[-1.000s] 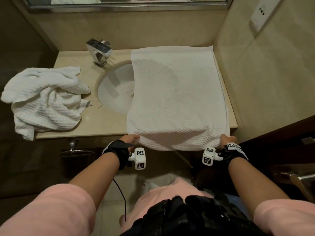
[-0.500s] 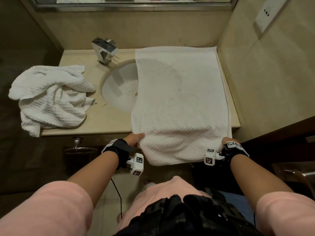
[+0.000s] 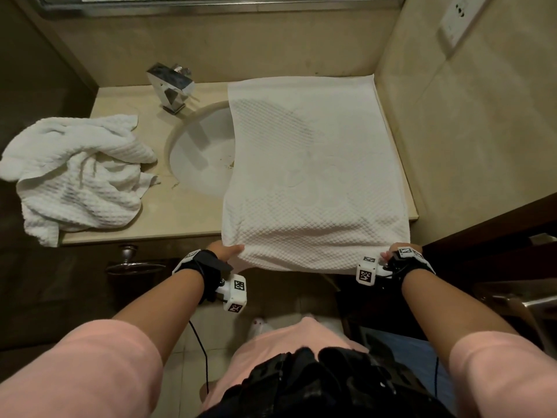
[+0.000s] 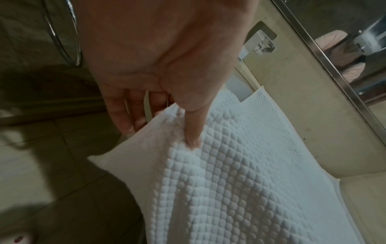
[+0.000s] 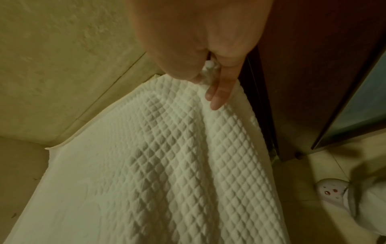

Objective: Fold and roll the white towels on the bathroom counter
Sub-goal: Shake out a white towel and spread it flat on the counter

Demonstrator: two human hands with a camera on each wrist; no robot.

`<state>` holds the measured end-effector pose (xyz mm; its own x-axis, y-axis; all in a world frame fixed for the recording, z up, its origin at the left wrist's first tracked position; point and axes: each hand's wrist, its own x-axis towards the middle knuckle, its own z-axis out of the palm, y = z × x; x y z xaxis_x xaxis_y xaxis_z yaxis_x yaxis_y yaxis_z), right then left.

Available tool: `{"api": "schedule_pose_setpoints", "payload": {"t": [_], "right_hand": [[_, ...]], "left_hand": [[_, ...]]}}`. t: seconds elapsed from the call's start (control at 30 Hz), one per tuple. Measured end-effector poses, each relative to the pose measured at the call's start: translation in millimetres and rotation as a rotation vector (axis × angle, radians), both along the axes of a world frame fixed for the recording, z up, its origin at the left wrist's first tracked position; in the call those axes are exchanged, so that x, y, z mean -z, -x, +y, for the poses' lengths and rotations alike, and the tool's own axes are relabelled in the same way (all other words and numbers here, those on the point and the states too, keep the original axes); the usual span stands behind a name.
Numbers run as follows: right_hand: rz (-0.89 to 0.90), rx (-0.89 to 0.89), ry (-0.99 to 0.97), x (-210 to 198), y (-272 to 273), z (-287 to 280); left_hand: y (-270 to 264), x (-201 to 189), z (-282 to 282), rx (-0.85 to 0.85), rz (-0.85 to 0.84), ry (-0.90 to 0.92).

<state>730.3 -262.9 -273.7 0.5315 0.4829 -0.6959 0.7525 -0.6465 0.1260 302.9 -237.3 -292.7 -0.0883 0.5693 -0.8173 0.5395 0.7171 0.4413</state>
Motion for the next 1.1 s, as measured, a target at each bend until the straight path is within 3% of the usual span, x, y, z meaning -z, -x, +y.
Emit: {"api": "schedule_pose_setpoints", "payload": {"t": [0.17, 0.27, 0.37, 0.47, 0.57, 0.87, 0.97, 1.1], "right_hand": [[0.153, 0.066, -0.123, -12.9, -2.7, -4.1], [0.139, 0.119, -0.052, -18.4, 2.9, -4.7], [0.149, -0.032, -0.027, -43.0, 25.6, -5.0], [-0.008, -0.313, 0.018, -66.9, 37.6, -6.8], [-0.046, -0.443, 0.073, -85.2, 39.4, -3.8], [-0.073, -0.385, 0.017, -86.4, 29.6, 5.6], [-0.075, -0.296, 0.020, -86.4, 28.5, 2.2], [-0.042, -0.253, 0.001, -90.1, 33.1, -1.4]], "left_hand": [[6.9, 18.7, 2.4, -0.141, -0.041, 0.003], [6.9, 22.5, 3.6, -0.152, -0.029, -0.002], [5.8, 20.4, 4.2, -0.103, 0.001, 0.000], [7.1, 20.9, 6.5, -0.078, 0.042, 0.014], [3.8, 14.2, 6.8, -0.030, 0.130, 0.016], [6.8, 16.4, 10.4, 0.024, 0.209, 0.035], [6.3, 14.0, 11.9, 0.129, 0.267, 0.047], [0.2, 5.5, 13.6, 0.447, 0.421, 0.064]]}}
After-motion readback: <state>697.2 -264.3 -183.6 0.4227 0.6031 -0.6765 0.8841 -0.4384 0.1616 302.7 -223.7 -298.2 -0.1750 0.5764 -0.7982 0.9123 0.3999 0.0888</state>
